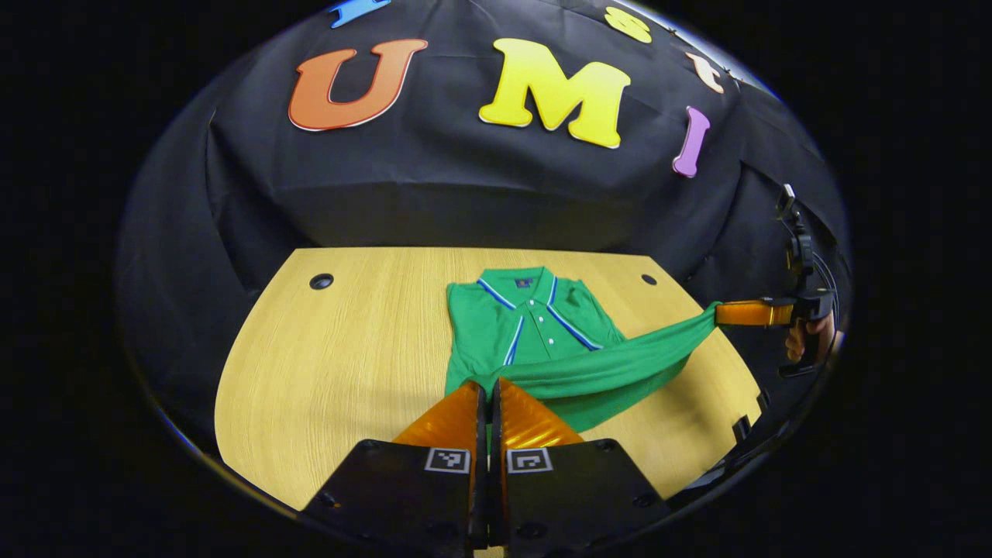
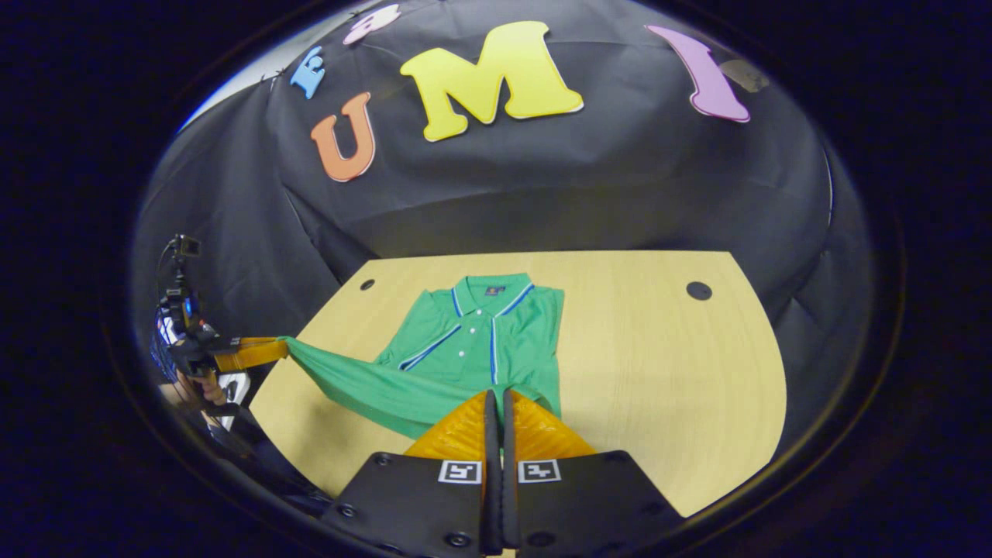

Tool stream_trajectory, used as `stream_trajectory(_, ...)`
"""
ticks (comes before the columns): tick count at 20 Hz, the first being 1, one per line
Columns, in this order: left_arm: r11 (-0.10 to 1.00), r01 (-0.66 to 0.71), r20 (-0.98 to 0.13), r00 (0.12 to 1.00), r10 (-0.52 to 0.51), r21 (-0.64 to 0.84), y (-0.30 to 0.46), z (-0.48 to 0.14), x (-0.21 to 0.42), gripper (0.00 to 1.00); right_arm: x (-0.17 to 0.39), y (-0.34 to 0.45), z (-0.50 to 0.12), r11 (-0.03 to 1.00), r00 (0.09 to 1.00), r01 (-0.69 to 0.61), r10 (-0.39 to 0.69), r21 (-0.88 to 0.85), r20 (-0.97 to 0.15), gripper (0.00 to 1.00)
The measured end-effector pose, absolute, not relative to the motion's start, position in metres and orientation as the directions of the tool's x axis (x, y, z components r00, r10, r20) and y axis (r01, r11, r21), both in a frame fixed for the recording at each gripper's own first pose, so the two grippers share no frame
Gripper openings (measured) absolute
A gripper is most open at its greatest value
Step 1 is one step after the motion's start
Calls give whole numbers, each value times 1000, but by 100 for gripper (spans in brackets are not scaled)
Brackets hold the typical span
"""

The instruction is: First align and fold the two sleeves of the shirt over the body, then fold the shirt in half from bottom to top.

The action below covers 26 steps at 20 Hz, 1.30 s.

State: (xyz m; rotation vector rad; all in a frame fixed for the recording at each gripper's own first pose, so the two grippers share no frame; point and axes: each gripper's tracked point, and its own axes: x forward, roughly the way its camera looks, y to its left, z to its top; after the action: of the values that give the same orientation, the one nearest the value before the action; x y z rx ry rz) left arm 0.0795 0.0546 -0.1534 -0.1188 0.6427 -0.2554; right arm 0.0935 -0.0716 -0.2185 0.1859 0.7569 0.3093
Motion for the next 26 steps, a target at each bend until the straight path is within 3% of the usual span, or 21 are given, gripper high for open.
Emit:
stream_trajectory(8, 952, 117, -539, 801, -258, -282, 65, -155, 189, 4, 205, -70, -213, 941, 735, -217, 332, 258, -591, 2)
stream_trajectory(17, 964, 98, -553, 803, -225, -249, 63, -233, 302, 3, 309, -72, -305, 952, 734, -199, 301, 232, -609, 0)
stream_trajectory(19, 970, 84, -586, 784, -205, -227, 62, -263, 314, 3, 321, -72, -330, 954, 722, -198, 298, 226, -624, 6)
stream_trajectory(23, 983, 23, -648, 750, -136, -180, 69, -307, 320, 4, 335, -74, -367, 966, 712, -178, 258, 186, -654, 2)
stream_trajectory(24, 984, 15, -659, 741, -131, -179, 68, -313, 318, 0, 336, -75, -374, 971, 707, -172, 239, 166, -666, 3)
stream_trajectory(26, 986, -1, -675, 730, -113, -165, 68, -319, 316, 10, 338, -75, -379, 976, 706, -164, 218, 144, -674, 4)
